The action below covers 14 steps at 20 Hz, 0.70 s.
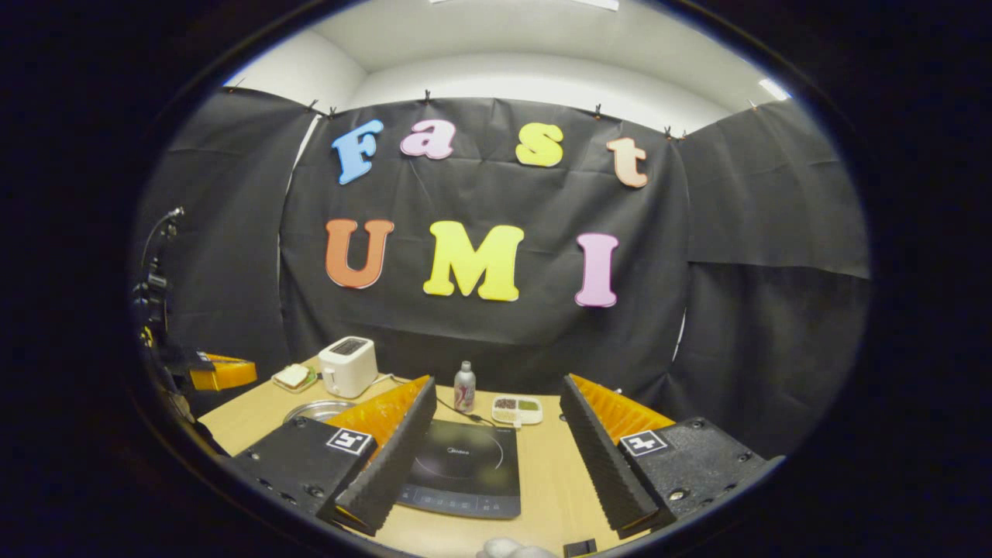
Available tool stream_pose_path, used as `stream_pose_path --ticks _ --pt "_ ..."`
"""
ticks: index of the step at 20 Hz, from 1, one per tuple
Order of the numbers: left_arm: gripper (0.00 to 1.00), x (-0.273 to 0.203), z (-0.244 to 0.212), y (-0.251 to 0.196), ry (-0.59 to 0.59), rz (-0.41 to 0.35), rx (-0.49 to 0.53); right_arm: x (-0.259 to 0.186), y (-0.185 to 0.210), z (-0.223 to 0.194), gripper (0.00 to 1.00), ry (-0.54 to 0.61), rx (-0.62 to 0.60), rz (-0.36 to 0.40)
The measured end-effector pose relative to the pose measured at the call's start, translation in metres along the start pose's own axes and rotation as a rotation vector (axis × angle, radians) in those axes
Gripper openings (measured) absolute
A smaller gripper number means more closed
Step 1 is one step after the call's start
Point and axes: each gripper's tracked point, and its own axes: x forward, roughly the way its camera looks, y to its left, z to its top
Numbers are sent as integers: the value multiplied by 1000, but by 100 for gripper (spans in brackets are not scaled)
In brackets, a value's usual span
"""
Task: First push the handle of the pot to place it horizontally, then grasp the pot with both hands and set it on the induction cooktop.
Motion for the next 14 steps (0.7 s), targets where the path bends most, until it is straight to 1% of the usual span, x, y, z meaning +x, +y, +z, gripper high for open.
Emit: stream_pose_path --ticks 4,9,11,14 --pt "0 16 -69 3 151 11 -36 6 -3 -13 100 46 8 14" --pt "0 27 -158 17 362 38 -65 12 -10 -21 100 68 24 13" --pt "0 31 -186 24 437 56 -97 13 -14 -26 100 76 19 7" --pt "0 35 -215 39 515 83 -80 16 -21 -28 100 84 18 -8"
